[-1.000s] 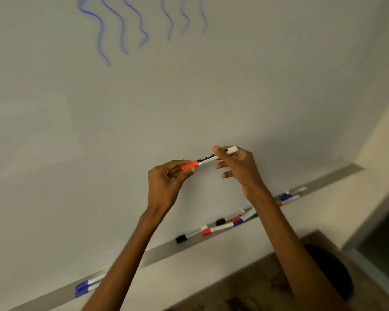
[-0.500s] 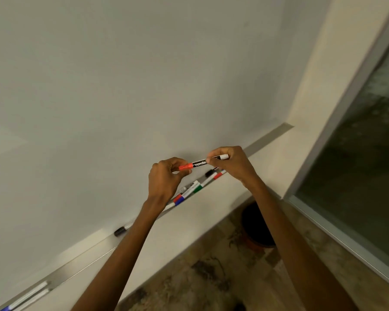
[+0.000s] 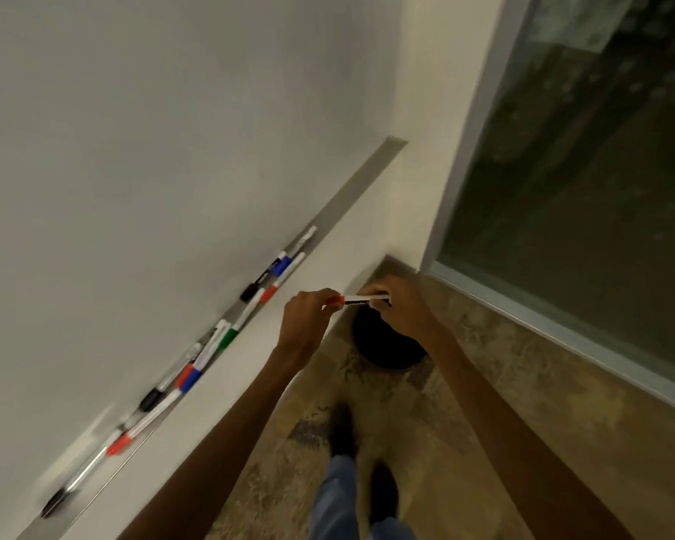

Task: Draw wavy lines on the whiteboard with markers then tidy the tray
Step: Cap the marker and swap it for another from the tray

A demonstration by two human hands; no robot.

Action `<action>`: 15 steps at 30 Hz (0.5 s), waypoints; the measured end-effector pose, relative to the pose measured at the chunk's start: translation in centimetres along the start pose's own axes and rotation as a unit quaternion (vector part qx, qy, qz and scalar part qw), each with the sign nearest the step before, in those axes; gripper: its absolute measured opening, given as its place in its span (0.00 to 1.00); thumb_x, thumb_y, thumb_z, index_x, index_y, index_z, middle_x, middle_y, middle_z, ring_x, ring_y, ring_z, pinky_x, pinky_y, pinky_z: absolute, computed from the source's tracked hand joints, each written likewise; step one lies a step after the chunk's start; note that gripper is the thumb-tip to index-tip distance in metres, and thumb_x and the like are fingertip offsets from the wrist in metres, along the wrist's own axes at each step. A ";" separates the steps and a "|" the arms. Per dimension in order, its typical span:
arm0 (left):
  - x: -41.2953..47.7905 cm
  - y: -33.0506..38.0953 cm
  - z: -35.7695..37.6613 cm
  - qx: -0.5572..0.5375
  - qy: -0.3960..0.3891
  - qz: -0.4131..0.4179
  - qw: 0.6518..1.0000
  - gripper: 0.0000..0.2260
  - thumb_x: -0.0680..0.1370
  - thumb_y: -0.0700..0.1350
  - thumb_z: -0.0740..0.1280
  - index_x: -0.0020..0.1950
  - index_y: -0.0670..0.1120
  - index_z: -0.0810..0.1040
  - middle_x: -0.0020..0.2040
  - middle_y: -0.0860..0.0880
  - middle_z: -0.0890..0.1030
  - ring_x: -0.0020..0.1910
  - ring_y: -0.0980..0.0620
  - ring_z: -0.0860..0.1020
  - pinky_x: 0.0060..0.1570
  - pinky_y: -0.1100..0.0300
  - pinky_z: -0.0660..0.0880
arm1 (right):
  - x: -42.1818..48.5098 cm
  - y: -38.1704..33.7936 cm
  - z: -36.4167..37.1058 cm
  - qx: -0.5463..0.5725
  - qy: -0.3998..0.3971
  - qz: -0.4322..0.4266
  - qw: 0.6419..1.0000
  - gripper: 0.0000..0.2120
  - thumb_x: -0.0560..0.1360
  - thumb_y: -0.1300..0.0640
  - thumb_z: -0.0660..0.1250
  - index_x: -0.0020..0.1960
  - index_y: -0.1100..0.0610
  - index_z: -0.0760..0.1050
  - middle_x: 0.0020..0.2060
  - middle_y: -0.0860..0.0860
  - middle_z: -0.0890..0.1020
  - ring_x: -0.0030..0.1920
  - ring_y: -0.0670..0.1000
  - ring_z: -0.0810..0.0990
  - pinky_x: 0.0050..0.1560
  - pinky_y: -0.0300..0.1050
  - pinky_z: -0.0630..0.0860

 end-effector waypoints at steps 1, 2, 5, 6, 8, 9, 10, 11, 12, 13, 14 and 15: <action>1.1 -0.4 2.1 -0.004 -0.018 -0.001 1.000 0.05 0.79 0.45 0.68 0.52 0.50 0.83 0.47 0.52 0.85 0.44 0.52 0.80 0.44 0.65 0.69 | 0.5 2.5 0.7 -0.004 -0.010 0.023 1.000 0.07 0.78 0.57 0.65 0.54 0.51 0.79 0.50 0.54 0.82 0.53 0.51 0.78 0.60 0.44 0.74; 2.1 -0.9 4.3 -0.009 -0.038 -0.005 0.999 0.06 0.79 0.44 0.67 0.52 0.50 0.83 0.47 0.50 0.85 0.43 0.52 0.80 0.43 0.68 0.67 | 1.0 4.9 1.5 -0.014 -0.024 0.051 0.998 0.08 0.77 0.60 0.65 0.55 0.54 0.80 0.52 0.54 0.82 0.54 0.52 0.78 0.62 0.45 0.74; 5.0 -2.8 10.3 -0.034 -0.093 -0.016 0.995 0.08 0.80 0.42 0.64 0.53 0.47 0.83 0.47 0.46 0.84 0.44 0.48 0.80 0.45 0.63 0.71 | 2.6 11.4 3.8 -0.024 -0.022 0.103 0.994 0.10 0.75 0.66 0.66 0.55 0.58 0.81 0.52 0.55 0.82 0.55 0.55 0.79 0.61 0.46 0.73; 6.0 -3.6 12.1 -0.038 -0.106 -0.018 0.993 0.08 0.80 0.41 0.64 0.53 0.46 0.83 0.47 0.45 0.84 0.44 0.47 0.80 0.46 0.60 0.73 | 3.3 13.3 4.6 -0.023 -0.025 0.119 0.992 0.10 0.75 0.66 0.66 0.54 0.58 0.81 0.52 0.55 0.82 0.54 0.55 0.79 0.60 0.46 0.74; 7.9 -5.3 15.4 -0.048 -0.125 -0.019 0.991 0.08 0.80 0.41 0.64 0.53 0.44 0.83 0.46 0.44 0.84 0.43 0.45 0.80 0.45 0.57 0.74 | 4.9 16.5 6.2 -0.024 -0.044 0.142 0.989 0.10 0.76 0.65 0.65 0.55 0.58 0.81 0.53 0.55 0.82 0.54 0.55 0.79 0.58 0.47 0.75; 8.8 -6.3 17.0 -0.055 -0.134 -0.021 0.989 0.08 0.80 0.41 0.63 0.53 0.44 0.83 0.45 0.44 0.84 0.42 0.45 0.81 0.44 0.57 0.74 | 5.6 18.1 7.0 -0.024 -0.057 0.155 0.986 0.10 0.76 0.65 0.65 0.55 0.58 0.81 0.53 0.56 0.82 0.54 0.55 0.79 0.56 0.45 0.74; 9.6 -7.1 18.5 -0.059 -0.142 -0.026 0.988 0.08 0.81 0.41 0.63 0.52 0.43 0.83 0.45 0.44 0.84 0.42 0.45 0.81 0.43 0.58 0.74 | 6.2 19.4 7.7 -0.026 -0.068 0.168 0.983 0.11 0.77 0.65 0.65 0.56 0.58 0.81 0.54 0.55 0.82 0.54 0.55 0.79 0.55 0.42 0.73; 10.4 -7.8 19.7 -0.057 -0.152 -0.034 0.986 0.09 0.81 0.41 0.63 0.52 0.43 0.83 0.45 0.44 0.84 0.43 0.45 0.81 0.43 0.60 0.73 | 6.7 20.7 8.4 -0.027 -0.072 0.180 0.981 0.11 0.76 0.65 0.65 0.56 0.58 0.81 0.54 0.55 0.82 0.55 0.55 0.79 0.54 0.40 0.71; 11.2 -8.4 20.9 -0.054 -0.162 -0.042 0.984 0.09 0.81 0.41 0.63 0.52 0.43 0.83 0.45 0.44 0.84 0.44 0.46 0.81 0.43 0.62 0.72 | 7.2 21.7 8.8 -0.024 -0.067 0.192 0.979 0.11 0.76 0.65 0.65 0.56 0.58 0.81 0.54 0.55 0.83 0.55 0.54 0.79 0.54 0.39 0.70; 11.9 -8.8 21.9 -0.057 -0.170 -0.047 0.983 0.10 0.81 0.42 0.62 0.53 0.43 0.83 0.46 0.44 0.84 0.46 0.45 0.81 0.45 0.62 0.72 | 7.7 22.7 9.2 -0.018 -0.056 0.203 0.977 0.11 0.76 0.65 0.66 0.55 0.58 0.82 0.54 0.54 0.83 0.55 0.54 0.80 0.54 0.39 0.70; 12.6 -9.2 22.8 -0.061 -0.176 -0.049 0.981 0.12 0.81 0.44 0.61 0.53 0.42 0.83 0.47 0.43 0.84 0.47 0.44 0.81 0.48 0.59 0.74 | 8.1 23.6 9.5 -0.013 -0.047 0.214 0.976 0.11 0.75 0.65 0.66 0.55 0.58 0.82 0.53 0.54 0.83 0.56 0.54 0.80 0.54 0.38 0.70; 13.2 -9.5 23.8 -0.062 -0.184 -0.047 0.980 0.13 0.80 0.44 0.60 0.54 0.41 0.83 0.48 0.42 0.84 0.48 0.42 0.81 0.51 0.55 0.75 | 8.4 24.5 9.8 -0.007 -0.041 0.223 0.974 0.11 0.75 0.66 0.67 0.55 0.59 0.82 0.54 0.54 0.83 0.56 0.53 0.80 0.55 0.38 0.70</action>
Point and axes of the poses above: each hand's wrist, its own x-axis towards the middle knuckle, its own z-axis out of the palm, y = z × x, the point moved 5 cm from there along x, towards the middle knuckle
